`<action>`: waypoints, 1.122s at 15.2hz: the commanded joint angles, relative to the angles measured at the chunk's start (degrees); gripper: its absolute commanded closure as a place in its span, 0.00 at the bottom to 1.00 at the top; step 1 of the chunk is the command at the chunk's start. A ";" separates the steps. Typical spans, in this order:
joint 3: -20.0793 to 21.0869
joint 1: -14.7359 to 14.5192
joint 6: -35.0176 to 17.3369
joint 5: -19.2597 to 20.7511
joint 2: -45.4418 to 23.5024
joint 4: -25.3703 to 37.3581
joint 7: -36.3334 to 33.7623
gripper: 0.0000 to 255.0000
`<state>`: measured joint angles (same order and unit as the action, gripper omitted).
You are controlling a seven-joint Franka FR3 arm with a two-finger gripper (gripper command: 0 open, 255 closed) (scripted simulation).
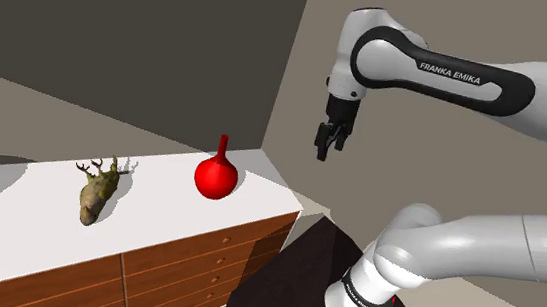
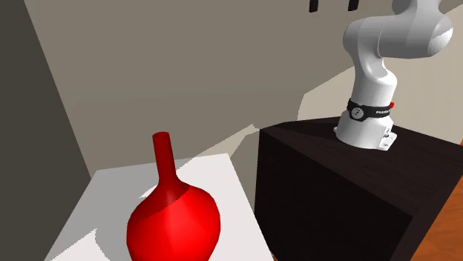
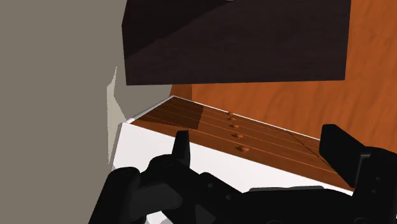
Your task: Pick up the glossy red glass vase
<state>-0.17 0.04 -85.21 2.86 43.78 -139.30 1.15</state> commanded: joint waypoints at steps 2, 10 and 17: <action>-0.12 -0.05 -1.62 0.05 -2.19 0.56 0.19 0.00; -0.88 -0.46 -12.30 0.14 -20.30 7.87 1.77 0.00; -1.14 -0.76 -17.90 -0.23 -36.29 18.17 3.29 0.00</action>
<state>-1.34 -0.63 -102.22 2.75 10.50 -123.26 4.28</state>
